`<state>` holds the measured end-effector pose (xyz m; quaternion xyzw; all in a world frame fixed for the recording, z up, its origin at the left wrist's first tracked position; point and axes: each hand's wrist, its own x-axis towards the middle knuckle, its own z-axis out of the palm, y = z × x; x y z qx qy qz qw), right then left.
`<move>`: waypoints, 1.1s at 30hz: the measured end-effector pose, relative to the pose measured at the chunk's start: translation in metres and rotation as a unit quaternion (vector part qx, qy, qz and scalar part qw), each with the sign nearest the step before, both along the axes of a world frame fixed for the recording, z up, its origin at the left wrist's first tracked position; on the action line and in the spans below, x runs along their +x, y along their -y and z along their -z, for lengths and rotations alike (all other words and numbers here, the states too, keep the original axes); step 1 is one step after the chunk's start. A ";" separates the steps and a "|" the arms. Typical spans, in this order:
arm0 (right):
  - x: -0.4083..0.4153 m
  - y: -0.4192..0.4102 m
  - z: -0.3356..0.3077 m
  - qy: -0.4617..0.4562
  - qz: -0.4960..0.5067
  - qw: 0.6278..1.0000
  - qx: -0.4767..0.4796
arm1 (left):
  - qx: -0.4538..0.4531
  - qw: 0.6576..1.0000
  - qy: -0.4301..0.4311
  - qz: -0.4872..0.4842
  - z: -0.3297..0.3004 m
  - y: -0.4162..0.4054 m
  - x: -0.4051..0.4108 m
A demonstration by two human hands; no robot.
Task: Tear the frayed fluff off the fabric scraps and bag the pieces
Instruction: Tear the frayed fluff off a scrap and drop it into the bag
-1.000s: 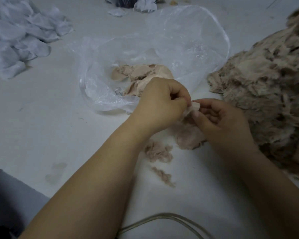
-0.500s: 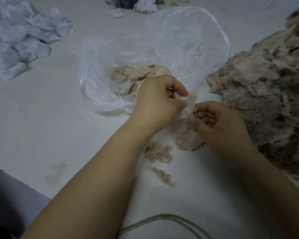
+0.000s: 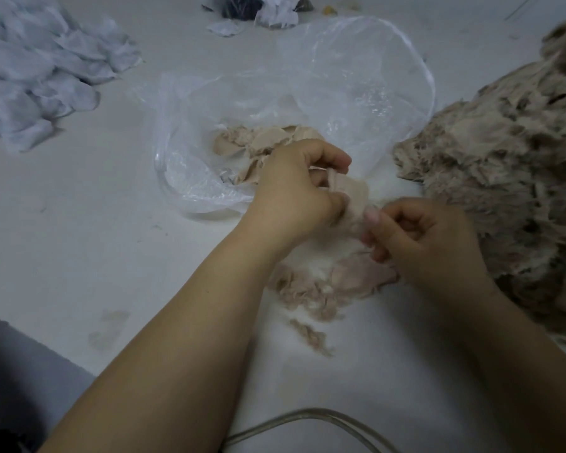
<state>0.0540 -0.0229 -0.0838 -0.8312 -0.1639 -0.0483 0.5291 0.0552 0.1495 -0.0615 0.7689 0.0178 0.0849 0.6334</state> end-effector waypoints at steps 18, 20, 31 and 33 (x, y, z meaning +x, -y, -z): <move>0.009 -0.003 0.010 -0.028 0.020 0.995 0.095 | 0.066 0.991 -0.080 0.088 -0.004 0.000 -0.006; 0.010 -0.002 0.011 -0.032 0.036 0.995 0.087 | 0.035 0.991 -0.097 0.085 -0.005 0.001 -0.006; 0.002 -0.008 0.008 -0.060 -0.011 0.998 0.029 | 0.042 0.993 -0.090 0.062 -0.002 0.000 -0.004; 0.004 -0.006 0.008 -0.062 -0.001 0.998 0.028 | 0.029 0.995 -0.087 0.044 -0.002 0.000 -0.004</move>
